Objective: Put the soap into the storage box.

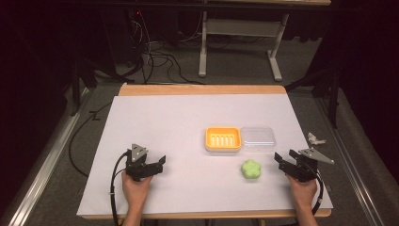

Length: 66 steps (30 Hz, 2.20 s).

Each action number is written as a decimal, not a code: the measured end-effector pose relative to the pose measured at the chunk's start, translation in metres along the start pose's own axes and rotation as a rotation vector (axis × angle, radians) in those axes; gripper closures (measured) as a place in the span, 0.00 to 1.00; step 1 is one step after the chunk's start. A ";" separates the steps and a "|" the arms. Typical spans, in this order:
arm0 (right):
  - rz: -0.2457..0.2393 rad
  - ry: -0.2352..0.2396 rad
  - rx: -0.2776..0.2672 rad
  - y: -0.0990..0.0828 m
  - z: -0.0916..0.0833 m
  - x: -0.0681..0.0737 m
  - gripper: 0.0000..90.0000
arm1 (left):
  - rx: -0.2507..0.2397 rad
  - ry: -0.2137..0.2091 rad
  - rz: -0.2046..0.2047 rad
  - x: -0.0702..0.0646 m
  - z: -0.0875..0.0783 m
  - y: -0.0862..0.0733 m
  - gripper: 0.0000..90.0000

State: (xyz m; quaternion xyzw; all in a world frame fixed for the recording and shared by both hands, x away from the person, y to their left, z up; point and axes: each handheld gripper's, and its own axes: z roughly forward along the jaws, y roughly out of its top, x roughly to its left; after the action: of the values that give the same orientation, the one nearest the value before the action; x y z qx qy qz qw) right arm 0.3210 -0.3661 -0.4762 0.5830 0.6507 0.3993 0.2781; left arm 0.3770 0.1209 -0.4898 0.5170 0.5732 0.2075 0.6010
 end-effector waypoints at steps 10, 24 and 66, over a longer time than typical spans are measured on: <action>-0.018 -0.008 0.019 0.001 0.002 0.002 0.37 | 0.000 0.001 -0.009 0.000 0.000 0.000 0.17; -0.110 0.020 0.086 0.003 -0.001 0.013 0.37 | 0.007 0.000 -0.021 0.001 0.001 0.001 0.17; -0.372 0.225 0.242 -0.001 0.010 0.101 0.22 | 0.007 0.005 -0.024 0.001 0.002 0.001 0.17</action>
State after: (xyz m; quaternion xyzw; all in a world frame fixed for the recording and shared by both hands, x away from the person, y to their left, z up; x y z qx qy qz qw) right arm 0.3125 -0.2646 -0.4717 0.4342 0.8165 0.3230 0.2009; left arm 0.3793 0.1215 -0.4896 0.5115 0.5815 0.1993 0.6004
